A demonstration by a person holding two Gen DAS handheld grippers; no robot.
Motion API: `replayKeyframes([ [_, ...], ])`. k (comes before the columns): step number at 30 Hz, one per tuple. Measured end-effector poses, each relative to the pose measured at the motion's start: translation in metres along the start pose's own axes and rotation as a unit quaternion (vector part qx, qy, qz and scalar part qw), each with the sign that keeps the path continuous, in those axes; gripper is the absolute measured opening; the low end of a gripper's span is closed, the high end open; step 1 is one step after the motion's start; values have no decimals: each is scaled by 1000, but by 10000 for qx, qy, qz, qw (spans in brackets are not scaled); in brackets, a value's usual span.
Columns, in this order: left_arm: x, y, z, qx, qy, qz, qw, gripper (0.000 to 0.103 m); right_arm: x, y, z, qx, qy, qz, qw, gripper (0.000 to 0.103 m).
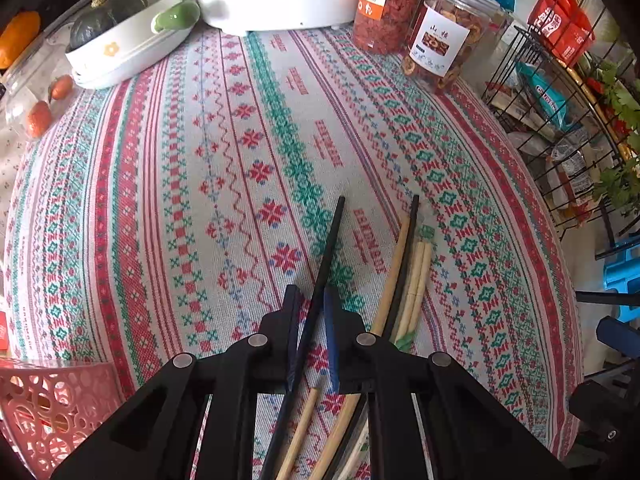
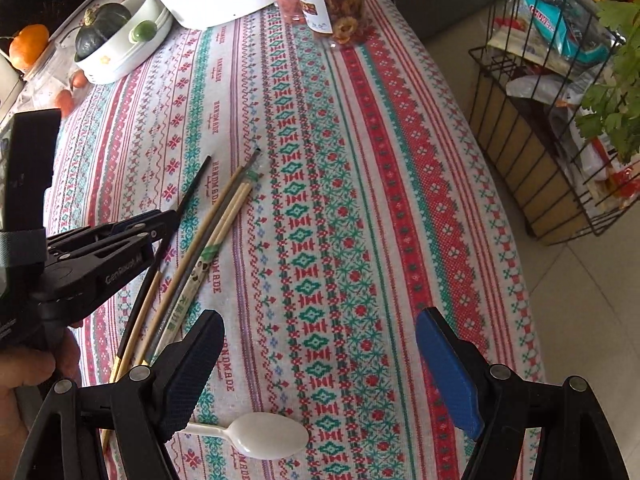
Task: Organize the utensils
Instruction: 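Move the left tool to the pile and grasp a black chopstick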
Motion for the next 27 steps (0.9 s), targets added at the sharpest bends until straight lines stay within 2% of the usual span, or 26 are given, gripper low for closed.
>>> replayKeyframes([
  [5,3,-5,-2,107,-228,16,9997,8,3,-3,-6,103,15,6,9999,83],
  [8,-5,-2,-2,202,-327,-129,9992,7,5,-4,-7,136,15,31,9999,83],
  [14,-51,15,1,489,-263,-530,9971,6,5,-4,-7,112,41,12,9999,83],
  [19,-101,38,3,614,-24,-843,9945,5,11,-3,3,41,-15,98,9999,83],
  [27,-174,85,37,405,232,-1367,9895,5,21,5,34,-183,-211,199,9994,83],
])
Point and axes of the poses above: each gripper's, at about its wrist camera, not at the fingertips, and x roughly the way its jaws point, z to its left, y to its underside, the point moved 7 cm from there along x, roughly the way its jaws point, and after that the axes turned 2 degrees about z, right-handed, at the moved point
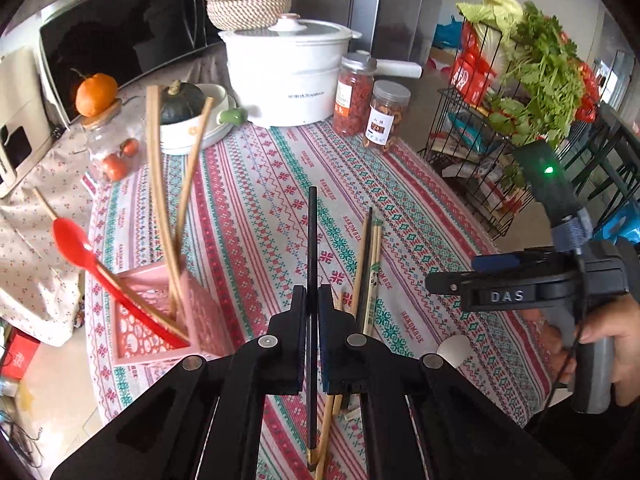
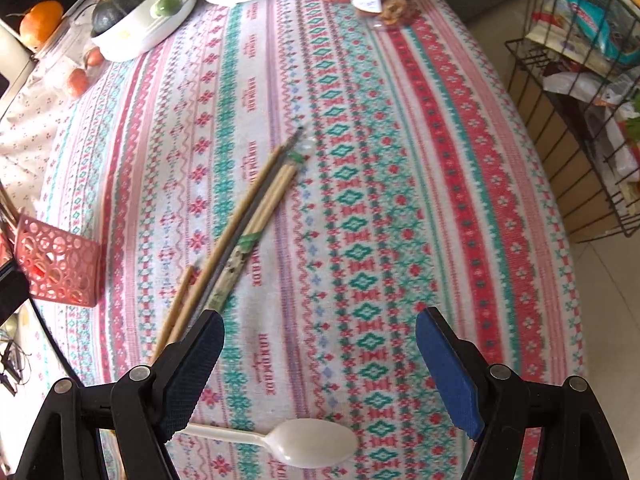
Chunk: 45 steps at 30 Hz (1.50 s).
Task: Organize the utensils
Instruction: 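Move the left tool to the pile and grasp a black chopstick, then lift the black chopstick with the left tool while the right tool grasps a wooden chopstick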
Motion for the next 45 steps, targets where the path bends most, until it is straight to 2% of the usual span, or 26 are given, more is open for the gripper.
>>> replayKeyframes([
  [7,-47,29,40,-498,30,-620,9968,5,21,7,36,-107,-304,217,9992,81],
  [12,-64,35,57,-559,38,-747,9956,5,34,11,64,-241,-482,348,9979,56],
  [18,-70,41,70,-721,124,-706,9948,5,50,13,97,-444,-706,474,9954,28],
  [20,-71,42,72,-754,151,-698,9946,5,59,14,106,-544,-671,562,9947,19],
  [23,-74,43,75,-788,208,-694,9943,5,73,15,112,-630,-514,712,9941,15],
  [24,-74,43,75,-789,211,-703,9942,5,76,15,111,-633,-400,738,9945,11],
  [32,-74,42,80,-823,221,-685,9940,5,82,16,121,-1001,304,630,9925,14],
  [36,-73,42,84,-859,179,-682,9938,5,84,14,132,-1148,374,403,9919,12],
  [38,-73,42,86,-861,137,-695,9938,5,86,12,137,-1134,251,281,9928,9],
  [42,-74,43,95,-957,45,-755,9925,5,89,3,149,-821,-326,210,9959,5],
  [45,-78,43,101,-1030,-21,-825,9913,5,70,-3,153,-809,-540,-28,9953,5],
])
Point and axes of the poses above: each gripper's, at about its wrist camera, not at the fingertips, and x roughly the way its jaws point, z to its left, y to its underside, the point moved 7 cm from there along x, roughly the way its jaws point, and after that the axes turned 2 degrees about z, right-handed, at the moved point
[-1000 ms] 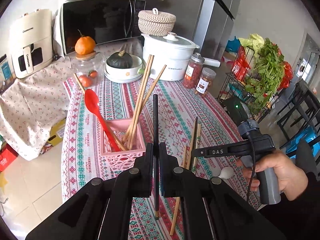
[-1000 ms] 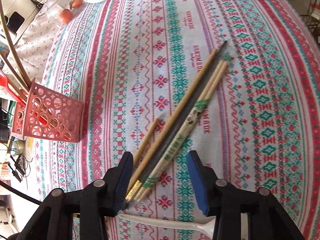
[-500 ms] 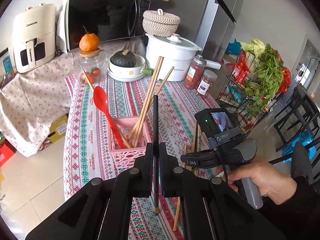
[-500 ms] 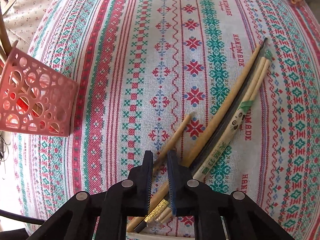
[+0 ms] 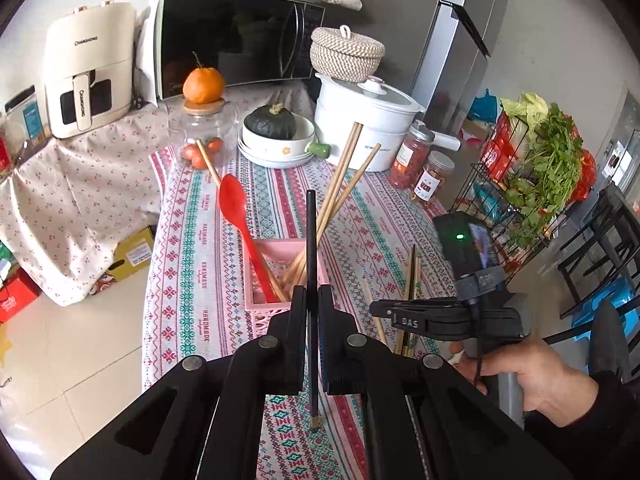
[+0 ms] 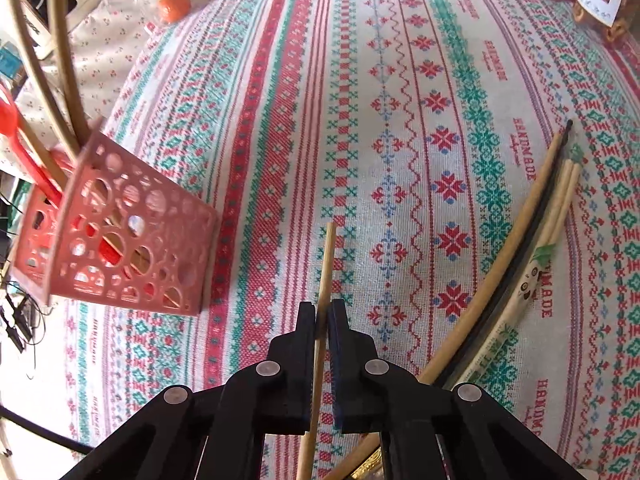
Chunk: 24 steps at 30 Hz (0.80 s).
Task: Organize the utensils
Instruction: 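Lift the black chopstick with the left tool while the right tool grasps a wooden chopstick, then carry the black chopstick over the pink basket with the left tool while the right tool carries its chopstick there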
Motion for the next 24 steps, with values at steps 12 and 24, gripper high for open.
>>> replayKeyframes([
  [12,-42,-19,-19,141,68,-652,9978,5,-132,16,27,-544,-463,-1675,9833,4],
  [24,-97,-54,-18,-65,139,-1731,9848,5,-220,11,47,-965,-462,-2919,9504,4],
])
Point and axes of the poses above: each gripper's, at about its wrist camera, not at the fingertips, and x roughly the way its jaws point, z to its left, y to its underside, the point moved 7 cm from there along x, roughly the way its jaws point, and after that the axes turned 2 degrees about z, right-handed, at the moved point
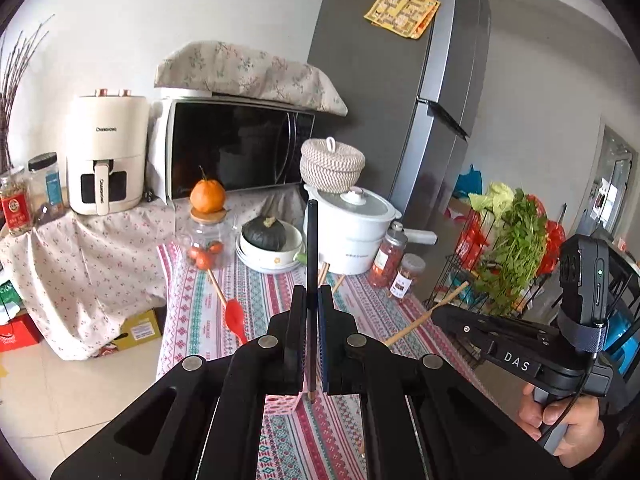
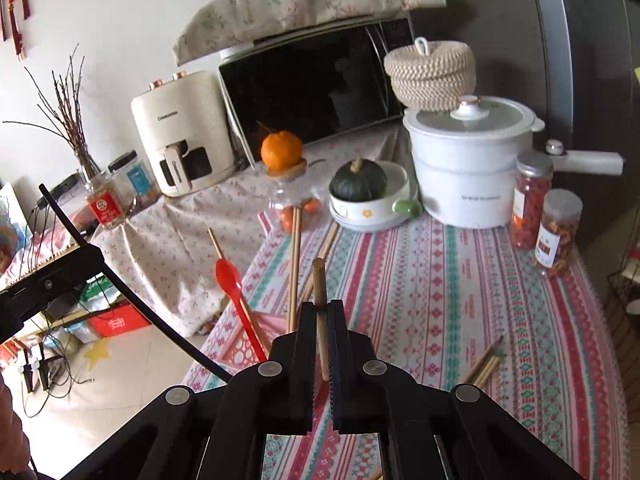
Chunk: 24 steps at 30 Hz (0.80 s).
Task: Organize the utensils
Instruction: 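Carry the black chopstick over the pink basket with the left tool while the right tool carries its chopstick there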
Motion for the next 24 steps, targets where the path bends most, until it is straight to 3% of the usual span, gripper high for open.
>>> replayKeyframes([
  [8,7,-13,23,-72,-391,-292,9988,5,-7,-18,7,-153,28,-41,9999,3],
  [24,76,7,56,-243,-826,565,9947,5,-8,-29,20,-195,-171,-165,9995,0],
])
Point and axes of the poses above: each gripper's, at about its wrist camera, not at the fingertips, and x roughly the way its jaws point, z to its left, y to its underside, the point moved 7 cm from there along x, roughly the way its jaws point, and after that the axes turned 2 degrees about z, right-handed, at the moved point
